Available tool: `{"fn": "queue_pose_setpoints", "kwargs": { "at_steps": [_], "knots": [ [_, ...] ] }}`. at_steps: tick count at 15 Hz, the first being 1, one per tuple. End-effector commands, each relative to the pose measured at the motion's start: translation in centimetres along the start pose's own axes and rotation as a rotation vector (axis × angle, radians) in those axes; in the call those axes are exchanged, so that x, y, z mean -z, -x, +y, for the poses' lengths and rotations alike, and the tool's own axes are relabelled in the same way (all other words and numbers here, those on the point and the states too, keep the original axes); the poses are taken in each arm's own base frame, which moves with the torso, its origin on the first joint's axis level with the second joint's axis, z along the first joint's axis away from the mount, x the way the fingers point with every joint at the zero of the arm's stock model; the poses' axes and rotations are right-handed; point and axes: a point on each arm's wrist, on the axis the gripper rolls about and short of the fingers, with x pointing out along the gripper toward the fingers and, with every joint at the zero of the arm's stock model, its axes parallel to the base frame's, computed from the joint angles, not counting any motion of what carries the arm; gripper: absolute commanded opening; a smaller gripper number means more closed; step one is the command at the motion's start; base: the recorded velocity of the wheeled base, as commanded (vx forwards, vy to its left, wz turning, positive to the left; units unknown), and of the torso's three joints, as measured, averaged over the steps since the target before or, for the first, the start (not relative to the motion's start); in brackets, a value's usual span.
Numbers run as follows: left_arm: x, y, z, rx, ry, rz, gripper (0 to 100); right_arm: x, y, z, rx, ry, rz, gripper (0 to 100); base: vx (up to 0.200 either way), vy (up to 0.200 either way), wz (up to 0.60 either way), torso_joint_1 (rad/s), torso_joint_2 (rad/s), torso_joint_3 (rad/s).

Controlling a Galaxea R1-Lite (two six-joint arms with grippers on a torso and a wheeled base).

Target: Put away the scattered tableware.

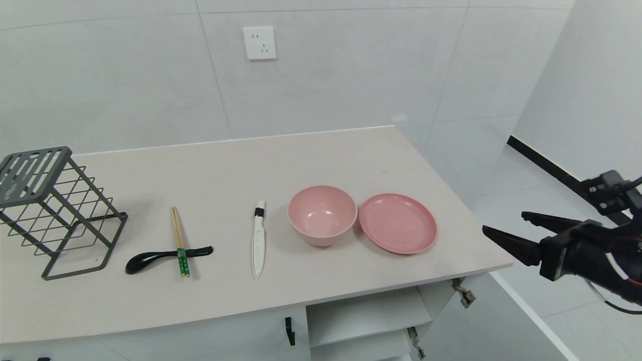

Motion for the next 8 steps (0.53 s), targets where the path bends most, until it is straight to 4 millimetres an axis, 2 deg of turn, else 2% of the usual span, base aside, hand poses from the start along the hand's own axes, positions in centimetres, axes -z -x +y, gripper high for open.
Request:
{"fn": "queue_pose_setpoints", "kwargs": {
  "at_steps": [1, 3, 6, 8],
  "knots": [
    [0.0, 0.0, 0.0, 0.0, -0.002, -0.001, 100, 0.7, -1.9, -0.5, -0.001, -0.018, 0.058, 100, 0.0, 0.0, 0.0, 0.0, 0.0, 0.0],
    [0.0, 0.0, 0.0, -0.008, -0.003, -0.001, 100, 0.6, -2.6, -0.7, -0.004, -0.023, 0.065, 100, 0.0, 0.0, 0.0, 0.0, 0.0, 0.0],
    [0.0, 0.0, 0.0, -0.008, -0.019, -0.003, 100, 0.3, -5.4, -1.4, -0.007, -0.038, 0.086, 100, 0.0, 0.0, 0.0, 0.0, 0.0, 0.0],
    [0.0, 0.0, 0.0, -0.008, -0.019, -0.003, 100, 0.4, -6.6, -1.6, -0.012, -0.064, 0.096, 100, 0.0, 0.0, 0.0, 0.0, 0.0, 0.0]
  ]
}}
